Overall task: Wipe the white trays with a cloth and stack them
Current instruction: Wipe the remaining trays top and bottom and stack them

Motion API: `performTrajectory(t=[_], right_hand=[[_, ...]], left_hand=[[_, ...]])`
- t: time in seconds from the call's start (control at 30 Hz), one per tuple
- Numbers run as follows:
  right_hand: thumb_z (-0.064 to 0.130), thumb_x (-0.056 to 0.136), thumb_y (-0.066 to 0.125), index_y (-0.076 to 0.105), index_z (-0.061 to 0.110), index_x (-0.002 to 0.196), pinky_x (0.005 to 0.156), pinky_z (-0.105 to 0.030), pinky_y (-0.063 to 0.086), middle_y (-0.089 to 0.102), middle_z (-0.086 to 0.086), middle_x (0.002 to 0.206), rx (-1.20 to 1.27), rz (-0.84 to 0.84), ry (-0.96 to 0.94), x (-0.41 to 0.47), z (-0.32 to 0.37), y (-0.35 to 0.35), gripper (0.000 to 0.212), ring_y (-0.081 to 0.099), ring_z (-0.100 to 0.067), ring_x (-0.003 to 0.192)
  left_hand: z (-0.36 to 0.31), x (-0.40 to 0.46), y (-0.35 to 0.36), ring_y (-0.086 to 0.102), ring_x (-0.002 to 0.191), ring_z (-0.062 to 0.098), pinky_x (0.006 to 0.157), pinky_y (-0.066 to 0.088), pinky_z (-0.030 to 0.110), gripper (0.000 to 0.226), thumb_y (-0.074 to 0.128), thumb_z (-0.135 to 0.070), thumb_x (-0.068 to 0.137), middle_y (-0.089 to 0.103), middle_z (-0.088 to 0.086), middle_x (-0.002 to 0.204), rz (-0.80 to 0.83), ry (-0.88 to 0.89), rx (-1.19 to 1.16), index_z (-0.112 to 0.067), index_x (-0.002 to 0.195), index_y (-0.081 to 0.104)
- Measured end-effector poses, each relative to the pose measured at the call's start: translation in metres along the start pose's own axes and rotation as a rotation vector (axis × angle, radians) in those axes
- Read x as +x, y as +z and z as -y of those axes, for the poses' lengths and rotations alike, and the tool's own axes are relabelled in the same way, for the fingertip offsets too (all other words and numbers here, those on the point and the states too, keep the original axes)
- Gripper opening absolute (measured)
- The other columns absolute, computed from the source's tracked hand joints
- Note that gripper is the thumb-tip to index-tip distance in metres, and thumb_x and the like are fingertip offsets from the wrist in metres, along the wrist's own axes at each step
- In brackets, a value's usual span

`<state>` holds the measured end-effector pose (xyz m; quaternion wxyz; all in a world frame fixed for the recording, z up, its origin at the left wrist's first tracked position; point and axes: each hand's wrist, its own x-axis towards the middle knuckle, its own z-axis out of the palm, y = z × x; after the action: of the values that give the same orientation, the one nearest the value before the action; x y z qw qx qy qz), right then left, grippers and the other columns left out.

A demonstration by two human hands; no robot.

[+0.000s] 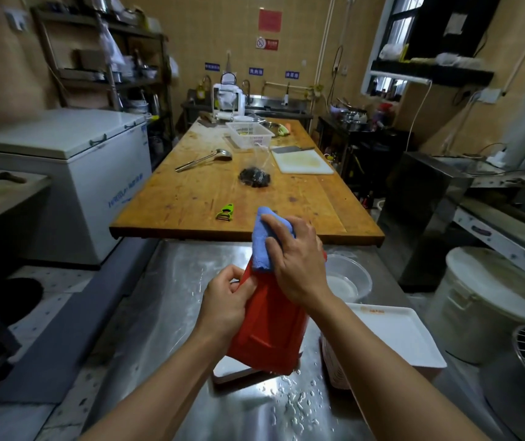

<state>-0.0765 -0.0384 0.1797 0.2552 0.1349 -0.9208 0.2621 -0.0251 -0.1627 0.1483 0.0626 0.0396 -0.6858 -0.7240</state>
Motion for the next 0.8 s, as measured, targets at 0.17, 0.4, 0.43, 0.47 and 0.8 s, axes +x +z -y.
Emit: performTrajectory(t=[0.17,0.4,0.43,0.47,0.8], right_hand=[[0.028,0.102,0.032,0.043,0.025,0.139,0.105,-0.033,0.028,0.040,-0.009,0.131,0.220,-0.001,0.232,-0.001,-0.027,-0.006,0.039,0.037,-0.025,0.122],[0.025,0.102,0.034,0.032,0.020,0.145,0.111,-0.031,0.024,0.026,-0.012,0.142,0.380,-0.024,0.319,0.008,-0.023,-0.009,0.044,0.033,-0.024,0.131],[0.025,0.102,0.034,0.028,0.021,0.147,0.110,-0.030,0.024,0.024,-0.012,0.143,0.369,-0.025,0.306,0.006,-0.023,-0.008,0.045,0.033,-0.024,0.130],[0.024,0.102,0.034,0.025,0.022,0.148,0.108,-0.028,0.025,0.024,-0.013,0.142,0.356,-0.028,0.289,0.003,-0.023,-0.007,0.047,0.035,-0.024,0.129],[0.019,0.102,0.033,0.030,0.020,0.146,0.087,-0.036,0.046,0.043,-0.010,0.130,0.313,-0.003,0.245,-0.063,-0.007,0.000,0.045,0.050,-0.030,0.106]], left_hand=[[-0.005,0.002,-0.003,0.058,0.054,0.022,0.057,0.048,0.032,0.015,0.057,-0.008,0.091,0.065,0.009,0.061,-0.044,-0.021,-0.068,-0.009,0.076,0.053],[-0.013,0.008,0.006,0.059,0.047,0.013,0.052,0.052,0.028,0.016,0.056,-0.009,0.092,0.064,0.005,0.058,-0.070,-0.095,-0.215,-0.010,0.076,0.053],[-0.014,0.010,0.007,0.058,0.047,0.013,0.053,0.051,0.029,0.017,0.056,-0.009,0.091,0.062,0.007,0.059,-0.085,-0.110,-0.247,-0.010,0.075,0.052],[-0.014,0.011,0.008,0.057,0.046,0.014,0.053,0.051,0.029,0.017,0.056,-0.008,0.091,0.061,0.008,0.061,-0.098,-0.126,-0.282,-0.010,0.075,0.052],[-0.026,0.032,0.012,0.065,0.067,0.022,0.066,0.054,0.038,0.010,0.056,-0.011,0.092,0.067,0.009,0.075,-0.245,-0.180,-0.563,-0.011,0.082,0.054]])
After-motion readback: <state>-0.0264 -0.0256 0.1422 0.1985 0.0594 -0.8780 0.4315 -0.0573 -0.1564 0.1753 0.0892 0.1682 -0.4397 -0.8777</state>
